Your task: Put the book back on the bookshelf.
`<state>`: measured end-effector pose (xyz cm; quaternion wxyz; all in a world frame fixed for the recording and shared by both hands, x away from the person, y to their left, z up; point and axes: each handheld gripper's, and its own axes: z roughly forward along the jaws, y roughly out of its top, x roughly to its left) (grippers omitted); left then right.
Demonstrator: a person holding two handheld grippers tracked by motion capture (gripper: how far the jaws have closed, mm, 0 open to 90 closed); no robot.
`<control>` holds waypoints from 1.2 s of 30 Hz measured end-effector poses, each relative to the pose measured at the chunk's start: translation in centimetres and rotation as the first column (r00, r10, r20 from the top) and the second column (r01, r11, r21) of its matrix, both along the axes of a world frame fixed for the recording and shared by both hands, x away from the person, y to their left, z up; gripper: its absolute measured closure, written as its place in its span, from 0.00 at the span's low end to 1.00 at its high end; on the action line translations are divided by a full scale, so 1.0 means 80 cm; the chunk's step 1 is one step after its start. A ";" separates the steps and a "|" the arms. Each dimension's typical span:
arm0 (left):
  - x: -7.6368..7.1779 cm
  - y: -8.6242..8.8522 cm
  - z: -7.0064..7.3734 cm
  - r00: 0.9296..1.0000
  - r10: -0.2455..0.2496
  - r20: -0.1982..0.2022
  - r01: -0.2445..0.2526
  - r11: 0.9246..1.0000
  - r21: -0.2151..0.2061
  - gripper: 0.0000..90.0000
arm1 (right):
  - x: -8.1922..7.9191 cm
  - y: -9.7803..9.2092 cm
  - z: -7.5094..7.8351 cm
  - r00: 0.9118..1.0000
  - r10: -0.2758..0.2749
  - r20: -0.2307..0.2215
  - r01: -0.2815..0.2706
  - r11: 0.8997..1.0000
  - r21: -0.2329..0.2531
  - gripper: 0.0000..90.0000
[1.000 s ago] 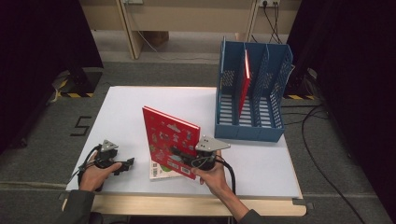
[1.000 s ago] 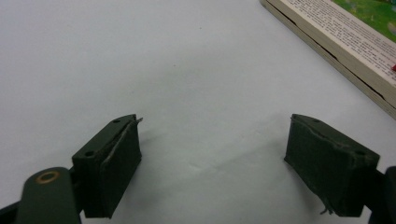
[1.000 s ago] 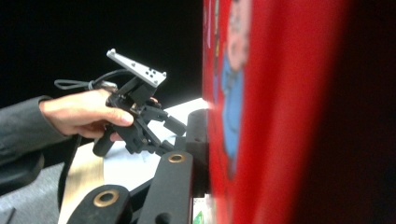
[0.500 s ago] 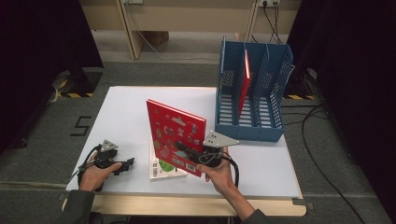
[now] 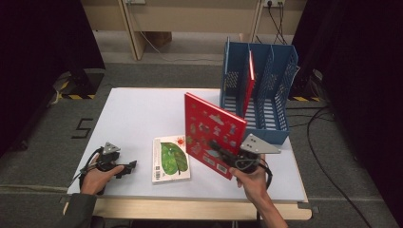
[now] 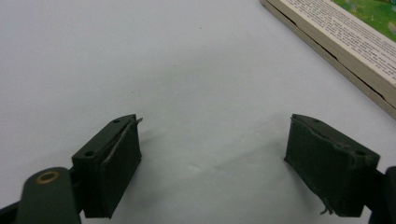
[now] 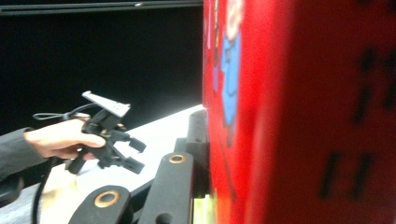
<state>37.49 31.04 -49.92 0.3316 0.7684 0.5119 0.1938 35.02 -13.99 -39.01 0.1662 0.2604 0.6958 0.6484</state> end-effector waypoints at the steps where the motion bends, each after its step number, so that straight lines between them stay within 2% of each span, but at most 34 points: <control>1: 0.000 0.000 0.000 1.000 0.000 0.001 0.000 1.000 -0.001 0.18 | -0.003 -0.012 0.002 1.000 -0.016 -0.004 0.016 1.000 0.005 0.89; 4: 0.000 0.000 0.000 1.000 0.000 0.001 0.000 1.000 -0.001 0.18 | -0.009 -0.037 0.008 0.997 -0.069 0.016 0.069 0.998 0.007 0.89; 7: 0.000 0.000 0.000 1.000 0.000 0.002 0.000 1.000 -0.002 0.18 | -0.013 -0.059 0.014 0.995 -0.103 0.013 0.103 0.994 0.023 0.89; 9: 0.000 0.000 0.000 1.000 0.000 0.001 0.000 1.000 -0.001 0.18 | -0.016 -0.074 0.019 0.990 -0.141 0.032 0.140 0.990 0.023 0.89; 12: 0.000 0.000 0.000 1.000 0.001 0.001 -0.001 1.000 -0.002 0.18 | -0.018 -0.096 0.028 0.982 -0.187 0.034 0.186 0.982 0.030 0.88; 13: 0.000 0.000 0.000 1.000 0.001 0.001 -0.001 1.000 -0.001 0.18 | -0.019 -0.104 0.032 0.977 -0.210 0.049 0.208 0.977 0.035 0.89; 19: 0.000 0.000 0.000 1.000 0.002 0.000 -0.002 1.000 0.000 0.18 | -0.019 -0.143 0.048 0.947 -0.314 0.075 0.311 0.949 0.044 0.89; 23: 0.000 0.000 0.000 1.000 0.000 -0.001 0.000 1.000 -0.002 0.18 | -0.011 -0.166 0.057 0.922 -0.381 0.065 0.379 0.925 0.036 0.89; 24: 0.000 -0.001 0.000 1.000 0.001 -0.001 -0.001 1.000 -0.001 0.18 | -0.008 -0.169 0.058 0.918 -0.391 0.065 0.389 0.920 0.042 0.89; 27: 0.001 -0.001 0.000 1.000 0.002 0.000 -0.002 1.000 -0.001 0.18 | 0.005 -0.176 0.060 0.903 -0.425 0.062 0.425 0.905 0.014 0.88; 29: 0.001 -0.001 0.000 1.000 0.002 -0.001 -0.002 1.000 0.001 0.18 | 0.013 -0.175 0.060 0.898 -0.436 0.059 0.436 0.900 0.010 0.88; 31: 0.001 -0.001 0.000 1.000 0.002 -0.002 -0.002 1.000 0.001 0.18 | 0.024 -0.173 0.061 0.888 -0.455 0.069 0.456 0.890 0.000 0.89; 36: 0.001 -0.001 0.000 1.000 0.002 0.000 -0.002 1.000 -0.001 0.18 | 0.055 -0.169 0.064 0.870 -0.490 0.051 0.490 0.872 0.015 0.88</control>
